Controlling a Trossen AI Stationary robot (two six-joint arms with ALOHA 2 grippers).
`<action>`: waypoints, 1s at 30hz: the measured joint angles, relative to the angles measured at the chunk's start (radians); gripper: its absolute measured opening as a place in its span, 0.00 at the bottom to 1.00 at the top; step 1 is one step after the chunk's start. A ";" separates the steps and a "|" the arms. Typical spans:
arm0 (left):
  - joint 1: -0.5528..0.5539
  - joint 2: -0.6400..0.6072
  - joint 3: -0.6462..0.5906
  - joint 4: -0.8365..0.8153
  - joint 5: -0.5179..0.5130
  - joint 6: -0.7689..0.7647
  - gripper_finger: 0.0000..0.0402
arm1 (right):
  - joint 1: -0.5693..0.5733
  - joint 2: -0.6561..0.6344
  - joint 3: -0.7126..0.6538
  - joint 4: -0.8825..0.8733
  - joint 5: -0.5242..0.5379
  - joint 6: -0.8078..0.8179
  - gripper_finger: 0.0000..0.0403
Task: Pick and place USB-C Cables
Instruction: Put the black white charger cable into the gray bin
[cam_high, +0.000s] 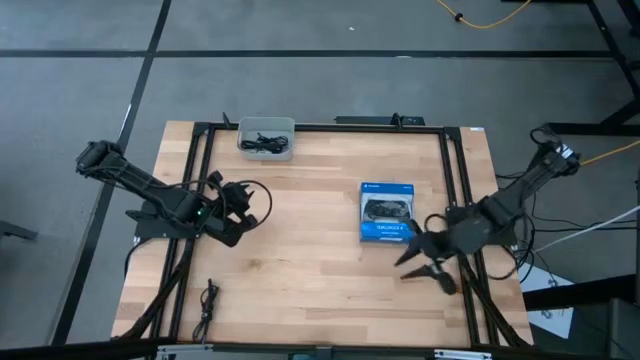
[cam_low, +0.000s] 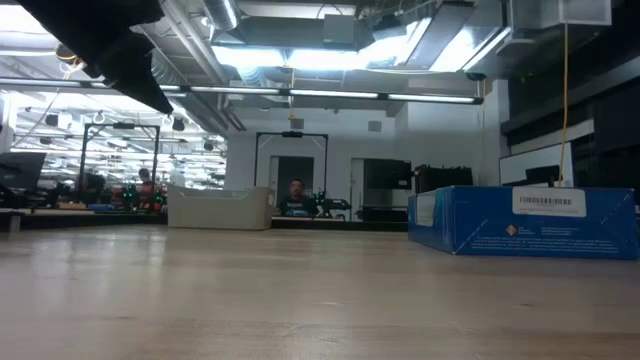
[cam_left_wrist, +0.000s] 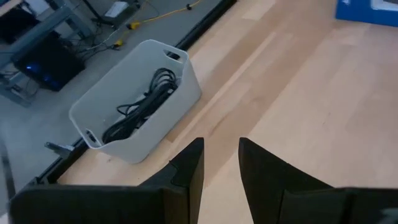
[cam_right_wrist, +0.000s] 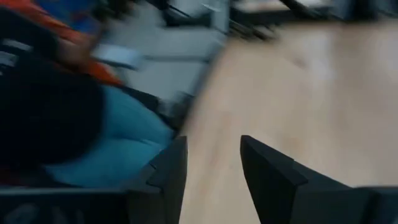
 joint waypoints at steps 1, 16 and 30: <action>0.007 0.000 0.000 0.001 -0.010 0.000 0.23 | 0.001 -0.022 -0.001 0.023 -0.035 -0.006 0.38; 0.087 0.000 0.000 0.078 0.080 0.123 0.23 | 0.017 0.000 -0.011 0.322 -0.021 -0.158 0.38; 0.033 0.082 0.158 0.504 0.312 0.544 0.23 | 0.017 0.025 -0.011 0.320 -0.021 -0.159 0.38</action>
